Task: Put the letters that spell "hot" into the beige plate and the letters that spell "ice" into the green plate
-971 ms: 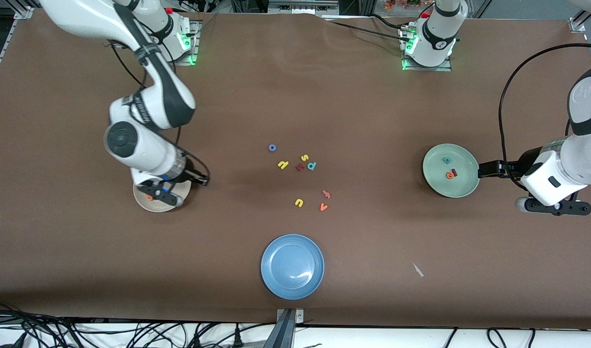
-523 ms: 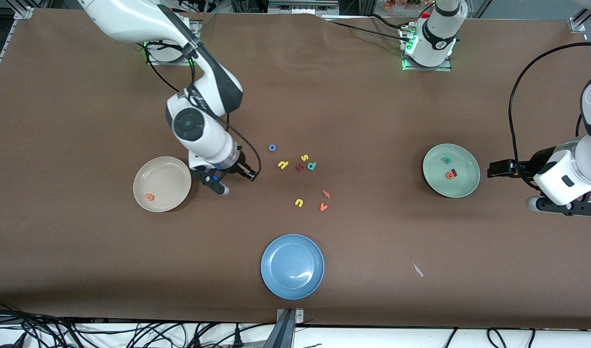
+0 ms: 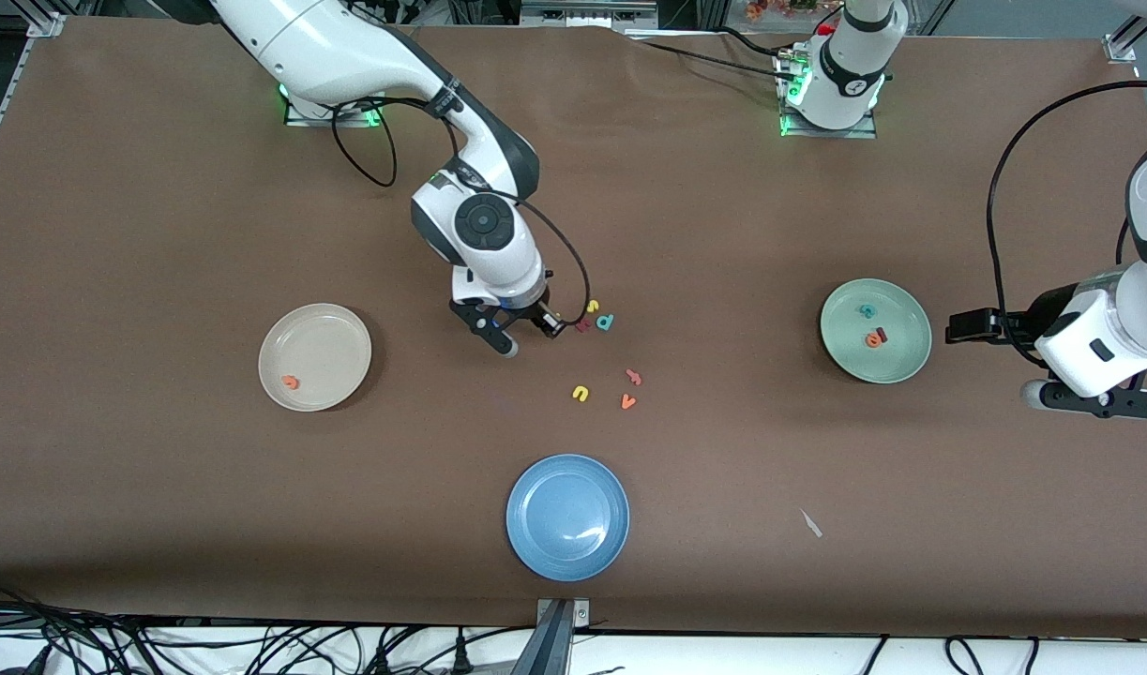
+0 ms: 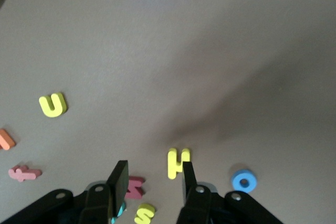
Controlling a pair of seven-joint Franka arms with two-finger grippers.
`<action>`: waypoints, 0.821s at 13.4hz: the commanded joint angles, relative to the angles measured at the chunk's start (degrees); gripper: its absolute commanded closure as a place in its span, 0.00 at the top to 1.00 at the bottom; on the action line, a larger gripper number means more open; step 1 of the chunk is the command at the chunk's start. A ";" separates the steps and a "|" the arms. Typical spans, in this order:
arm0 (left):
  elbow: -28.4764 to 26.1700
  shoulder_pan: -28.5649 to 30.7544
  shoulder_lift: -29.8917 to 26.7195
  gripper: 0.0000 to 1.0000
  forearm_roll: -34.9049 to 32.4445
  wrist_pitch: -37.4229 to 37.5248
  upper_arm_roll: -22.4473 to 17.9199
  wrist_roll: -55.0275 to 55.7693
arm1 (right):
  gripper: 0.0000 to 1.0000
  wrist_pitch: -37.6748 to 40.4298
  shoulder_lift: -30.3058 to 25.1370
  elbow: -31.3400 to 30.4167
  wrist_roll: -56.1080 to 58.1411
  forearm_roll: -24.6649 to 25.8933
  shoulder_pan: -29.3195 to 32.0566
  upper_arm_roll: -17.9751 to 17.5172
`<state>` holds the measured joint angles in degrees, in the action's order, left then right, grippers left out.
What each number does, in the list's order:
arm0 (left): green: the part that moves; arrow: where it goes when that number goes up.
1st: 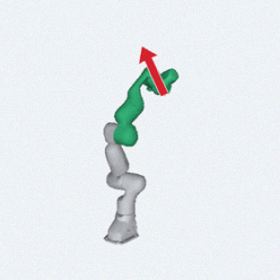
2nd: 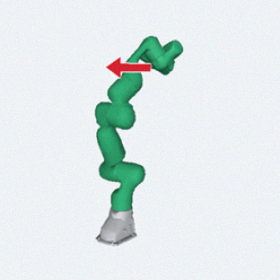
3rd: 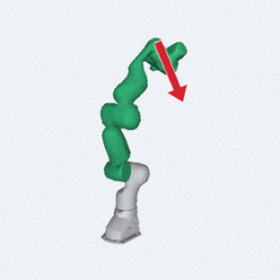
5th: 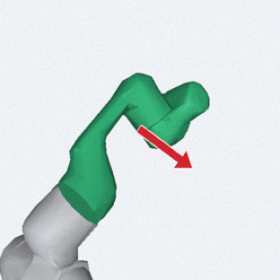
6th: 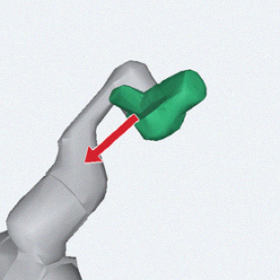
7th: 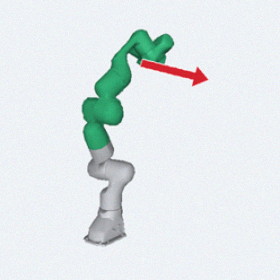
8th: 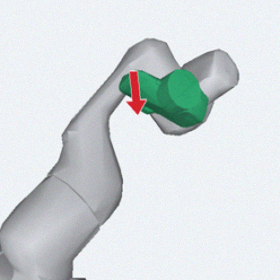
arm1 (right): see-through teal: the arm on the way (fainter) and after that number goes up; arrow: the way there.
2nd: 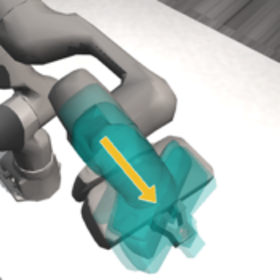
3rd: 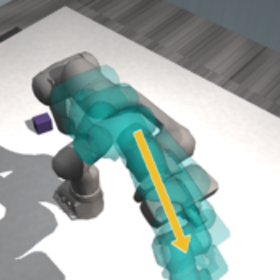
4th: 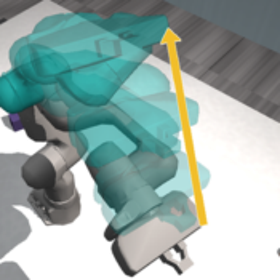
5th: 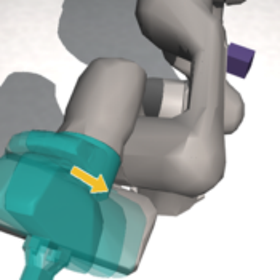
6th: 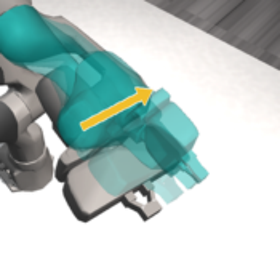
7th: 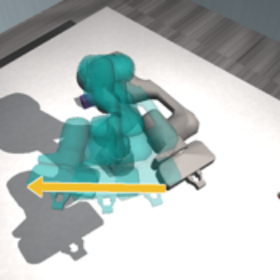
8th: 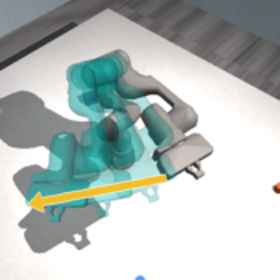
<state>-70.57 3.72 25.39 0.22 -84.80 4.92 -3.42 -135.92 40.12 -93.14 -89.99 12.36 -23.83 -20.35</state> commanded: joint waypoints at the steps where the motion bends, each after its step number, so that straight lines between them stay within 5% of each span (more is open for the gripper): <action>1: -0.70 -0.21 -0.78 1.00 1.28 0.25 -0.70 -1.24 | 0.49 -0.66 1.37 1.82 -2.74 2.40 -0.33 -1.45; 11: -0.88 0.15 -0.34 0.99 0.84 0.08 -0.79 -2.91 | 0.49 -1.01 4.36 0.77 -3.53 7.77 0.02 -1.45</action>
<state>-70.90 3.81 25.45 0.22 -84.80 4.62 -4.12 -136.66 43.98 -92.90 -92.17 18.53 -24.14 -21.18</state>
